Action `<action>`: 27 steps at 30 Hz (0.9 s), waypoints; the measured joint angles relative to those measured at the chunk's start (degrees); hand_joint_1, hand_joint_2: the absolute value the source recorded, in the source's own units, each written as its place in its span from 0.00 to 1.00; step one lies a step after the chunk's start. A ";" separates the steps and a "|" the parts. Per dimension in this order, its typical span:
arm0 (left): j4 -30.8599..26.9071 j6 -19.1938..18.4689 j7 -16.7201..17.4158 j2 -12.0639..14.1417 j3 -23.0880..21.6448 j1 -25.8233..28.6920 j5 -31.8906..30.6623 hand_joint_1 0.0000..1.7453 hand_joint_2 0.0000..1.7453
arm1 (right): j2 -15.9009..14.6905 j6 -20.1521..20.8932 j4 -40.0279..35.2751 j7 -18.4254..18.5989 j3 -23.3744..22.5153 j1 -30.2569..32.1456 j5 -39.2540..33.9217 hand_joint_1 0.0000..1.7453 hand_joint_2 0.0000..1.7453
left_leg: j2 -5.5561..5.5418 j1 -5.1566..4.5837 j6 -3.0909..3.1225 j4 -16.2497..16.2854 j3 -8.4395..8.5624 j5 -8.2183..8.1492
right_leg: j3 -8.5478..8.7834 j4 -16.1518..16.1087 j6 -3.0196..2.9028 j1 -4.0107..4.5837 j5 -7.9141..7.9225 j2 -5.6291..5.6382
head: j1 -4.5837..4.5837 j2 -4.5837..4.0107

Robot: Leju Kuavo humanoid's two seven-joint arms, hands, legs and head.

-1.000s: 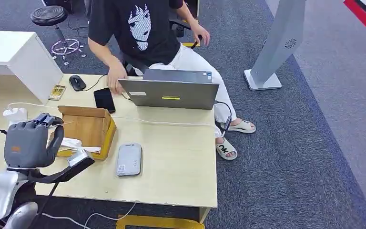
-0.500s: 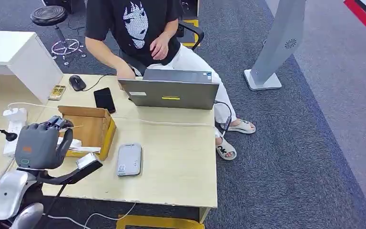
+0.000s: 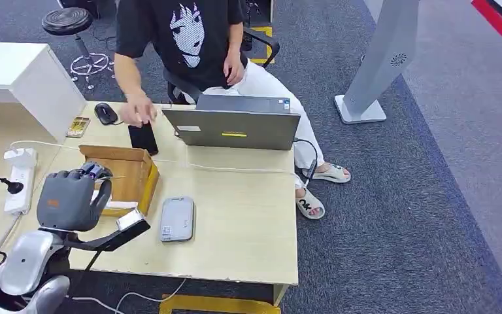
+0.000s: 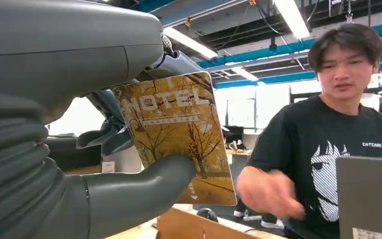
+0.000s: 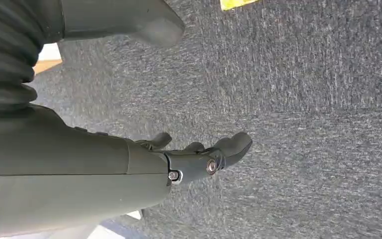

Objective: Pass the card to the sensor for recognition and then transmit it.

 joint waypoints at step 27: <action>5.51 -1.83 0.24 -1.93 -3.82 -1.92 -0.99 1.00 1.00 | 0.00 -0.17 1.11 0.09 0.06 -0.73 0.64 0.00 1.00 | 0.01 0.00 0.00 0.00 0.00 0.00 | 0.00 0.00 -0.03 0.00 0.02 0.01 | 0.00 0.00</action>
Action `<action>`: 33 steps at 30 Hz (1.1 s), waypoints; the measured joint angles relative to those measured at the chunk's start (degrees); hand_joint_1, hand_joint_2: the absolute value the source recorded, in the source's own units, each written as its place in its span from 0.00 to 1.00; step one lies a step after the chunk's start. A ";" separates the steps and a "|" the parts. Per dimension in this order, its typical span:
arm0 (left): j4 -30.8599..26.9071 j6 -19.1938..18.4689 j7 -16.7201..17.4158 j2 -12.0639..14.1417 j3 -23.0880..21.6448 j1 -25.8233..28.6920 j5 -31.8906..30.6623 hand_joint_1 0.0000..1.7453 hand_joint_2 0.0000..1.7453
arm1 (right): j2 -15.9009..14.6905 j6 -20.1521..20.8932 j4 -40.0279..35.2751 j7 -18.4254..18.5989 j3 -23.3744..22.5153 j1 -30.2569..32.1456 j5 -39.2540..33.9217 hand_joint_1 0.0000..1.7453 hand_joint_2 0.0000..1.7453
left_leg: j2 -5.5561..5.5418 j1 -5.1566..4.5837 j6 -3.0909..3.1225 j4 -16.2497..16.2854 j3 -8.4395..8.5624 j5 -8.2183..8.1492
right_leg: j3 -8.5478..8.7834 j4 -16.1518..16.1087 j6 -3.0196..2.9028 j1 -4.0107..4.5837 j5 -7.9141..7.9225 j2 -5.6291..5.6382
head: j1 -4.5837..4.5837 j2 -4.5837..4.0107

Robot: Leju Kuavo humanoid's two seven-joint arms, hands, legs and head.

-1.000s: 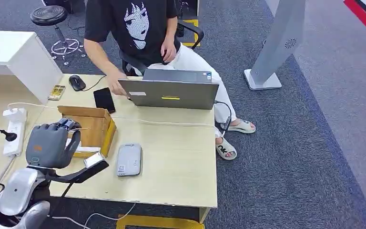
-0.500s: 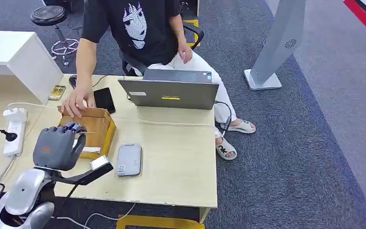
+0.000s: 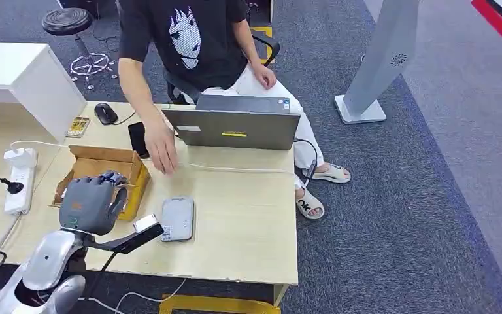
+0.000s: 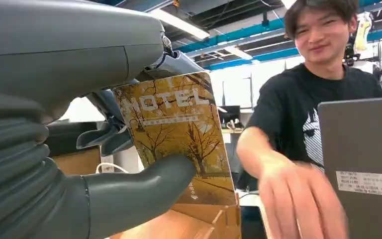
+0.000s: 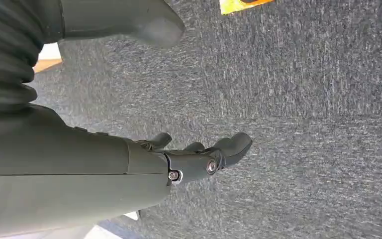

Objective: Pass the card to the sensor for recognition and then transmit it.

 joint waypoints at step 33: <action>6.03 0.11 -0.63 -2.82 -5.29 -2.52 -1.44 1.00 1.00 | -1.59 -2.41 4.46 -0.06 2.21 -1.11 -0.02 0.00 1.00 | 0.01 0.00 0.00 0.01 0.00 0.00 | 0.00 0.00 -0.01 0.00 0.01 0.01 | 0.00 0.00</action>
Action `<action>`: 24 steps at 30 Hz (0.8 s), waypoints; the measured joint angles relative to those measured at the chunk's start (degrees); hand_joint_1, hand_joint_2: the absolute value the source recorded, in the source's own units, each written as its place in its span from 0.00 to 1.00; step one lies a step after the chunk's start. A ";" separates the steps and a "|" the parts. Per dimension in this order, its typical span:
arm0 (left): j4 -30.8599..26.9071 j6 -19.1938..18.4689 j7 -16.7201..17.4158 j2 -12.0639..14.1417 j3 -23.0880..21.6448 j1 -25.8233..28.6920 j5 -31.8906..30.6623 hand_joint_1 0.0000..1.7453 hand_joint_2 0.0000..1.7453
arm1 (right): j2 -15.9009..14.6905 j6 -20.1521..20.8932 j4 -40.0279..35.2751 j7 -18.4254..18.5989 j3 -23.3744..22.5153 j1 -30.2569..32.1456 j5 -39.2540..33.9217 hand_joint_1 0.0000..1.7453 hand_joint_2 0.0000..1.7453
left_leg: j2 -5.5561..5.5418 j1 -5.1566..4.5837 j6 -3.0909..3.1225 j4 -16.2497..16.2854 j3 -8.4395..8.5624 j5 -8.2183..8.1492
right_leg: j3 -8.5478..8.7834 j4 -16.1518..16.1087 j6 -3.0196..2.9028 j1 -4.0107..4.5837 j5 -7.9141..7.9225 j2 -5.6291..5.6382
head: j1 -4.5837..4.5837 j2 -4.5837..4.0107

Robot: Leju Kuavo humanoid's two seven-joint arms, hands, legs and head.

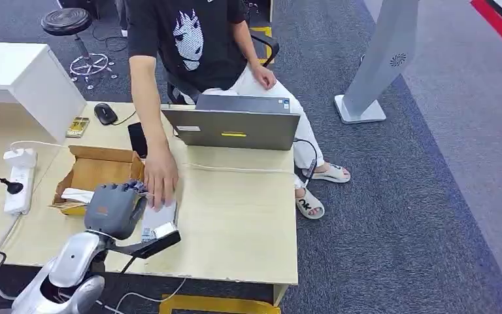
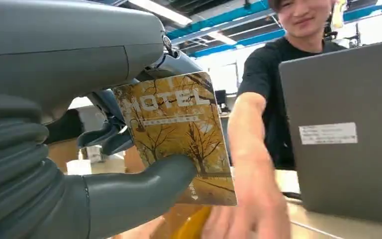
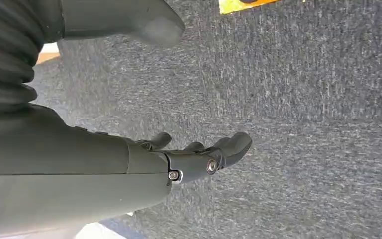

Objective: Pass the card to the sensor for recognition and then transmit it.

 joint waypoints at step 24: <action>0.04 0.22 0.00 -0.42 -1.25 -0.01 0.35 1.00 1.00 | -0.50 -0.48 1.16 -0.22 0.50 0.91 -0.09 0.00 1.00 | 0.00 0.00 -0.02 0.00 -0.01 0.01 | -0.01 0.01 0.00 0.00 0.00 0.00 | 0.00 0.00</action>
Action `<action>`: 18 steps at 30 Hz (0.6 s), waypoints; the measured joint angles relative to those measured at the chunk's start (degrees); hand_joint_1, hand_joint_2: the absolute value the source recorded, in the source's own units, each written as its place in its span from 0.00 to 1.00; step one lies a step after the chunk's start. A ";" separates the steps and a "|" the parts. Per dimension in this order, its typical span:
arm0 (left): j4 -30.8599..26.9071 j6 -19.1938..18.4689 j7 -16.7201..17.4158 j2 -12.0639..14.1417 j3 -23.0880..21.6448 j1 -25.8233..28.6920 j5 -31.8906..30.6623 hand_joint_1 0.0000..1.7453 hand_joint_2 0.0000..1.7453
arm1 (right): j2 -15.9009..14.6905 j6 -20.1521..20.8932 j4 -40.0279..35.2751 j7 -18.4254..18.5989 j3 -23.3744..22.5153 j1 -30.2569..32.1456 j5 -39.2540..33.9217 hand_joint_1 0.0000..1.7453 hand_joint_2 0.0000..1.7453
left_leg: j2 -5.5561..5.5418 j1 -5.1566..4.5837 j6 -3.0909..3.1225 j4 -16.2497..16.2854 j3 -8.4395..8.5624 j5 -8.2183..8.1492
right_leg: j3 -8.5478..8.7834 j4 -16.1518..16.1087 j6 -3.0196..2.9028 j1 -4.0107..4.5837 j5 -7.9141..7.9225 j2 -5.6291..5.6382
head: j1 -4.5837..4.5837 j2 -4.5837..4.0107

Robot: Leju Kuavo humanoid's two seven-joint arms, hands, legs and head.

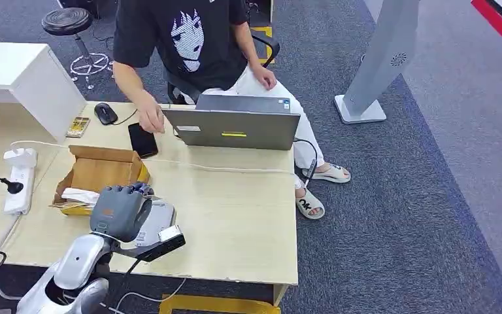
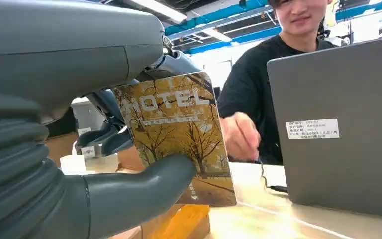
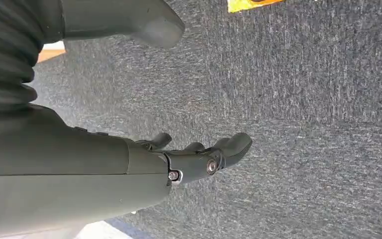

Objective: Pass the card to the sensor for recognition and then transmit it.

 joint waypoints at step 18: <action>1.27 -0.07 0.00 -0.55 -0.55 0.58 2.49 1.00 1.00 | 0.00 0.37 0.02 0.39 0.46 0.11 -0.33 0.00 1.00 | 0.00 0.00 0.00 0.00 -0.01 0.00 | 0.01 0.01 0.00 0.00 0.00 0.00 | 0.00 0.00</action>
